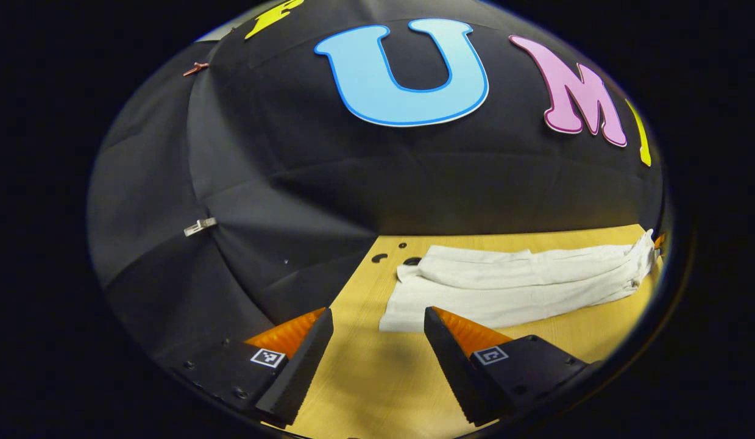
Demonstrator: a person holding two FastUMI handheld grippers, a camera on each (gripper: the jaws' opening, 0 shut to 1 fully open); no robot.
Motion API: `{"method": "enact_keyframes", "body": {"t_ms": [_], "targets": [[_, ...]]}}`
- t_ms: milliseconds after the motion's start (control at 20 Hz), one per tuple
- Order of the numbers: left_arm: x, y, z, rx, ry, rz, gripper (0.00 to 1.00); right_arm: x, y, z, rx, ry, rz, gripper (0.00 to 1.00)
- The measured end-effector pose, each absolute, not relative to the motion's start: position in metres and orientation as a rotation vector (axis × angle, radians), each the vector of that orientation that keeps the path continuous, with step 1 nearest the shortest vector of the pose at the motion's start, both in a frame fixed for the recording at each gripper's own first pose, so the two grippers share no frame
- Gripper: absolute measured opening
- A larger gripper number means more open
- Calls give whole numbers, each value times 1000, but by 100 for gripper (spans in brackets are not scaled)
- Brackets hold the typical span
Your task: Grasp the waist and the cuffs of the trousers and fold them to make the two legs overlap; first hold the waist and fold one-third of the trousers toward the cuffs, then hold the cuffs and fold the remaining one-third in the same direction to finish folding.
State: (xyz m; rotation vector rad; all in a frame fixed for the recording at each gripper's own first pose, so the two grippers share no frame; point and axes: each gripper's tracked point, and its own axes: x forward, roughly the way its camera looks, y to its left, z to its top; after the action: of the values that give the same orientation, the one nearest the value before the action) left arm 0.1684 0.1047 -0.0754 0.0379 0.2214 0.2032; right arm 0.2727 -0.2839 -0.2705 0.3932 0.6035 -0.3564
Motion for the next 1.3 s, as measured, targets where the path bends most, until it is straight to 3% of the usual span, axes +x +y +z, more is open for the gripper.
{"method": "enact_keyframes", "body": {"t_ms": [350, 450, 550, 600, 650, 900, 1300], "targets": [[150, 88, -93, 12, 265, 184, 96, 280, -284, -292, 430, 626, -346, 99], [151, 77, -96, -5, 269, 158, 97, 276, -282, -289, 405, 626, -349, 94], [150, 71, -98, -10, 269, 150, 97, 282, -282, -298, 377, 617, -345, 73], [151, 68, -101, -10, 273, 149, 96, 278, -278, -298, 383, 627, -336, 71], [150, 65, -104, -13, 283, 146, 95, 279, -279, -296, 381, 619, -332, 51], [147, 62, -118, -41, 317, 157, 96, 280, -275, -294, 397, 617, -328, 16], [146, 43, -128, -74, 324, 127, 98, 288, -266, -226, 373, 495, -300, 13]]}}
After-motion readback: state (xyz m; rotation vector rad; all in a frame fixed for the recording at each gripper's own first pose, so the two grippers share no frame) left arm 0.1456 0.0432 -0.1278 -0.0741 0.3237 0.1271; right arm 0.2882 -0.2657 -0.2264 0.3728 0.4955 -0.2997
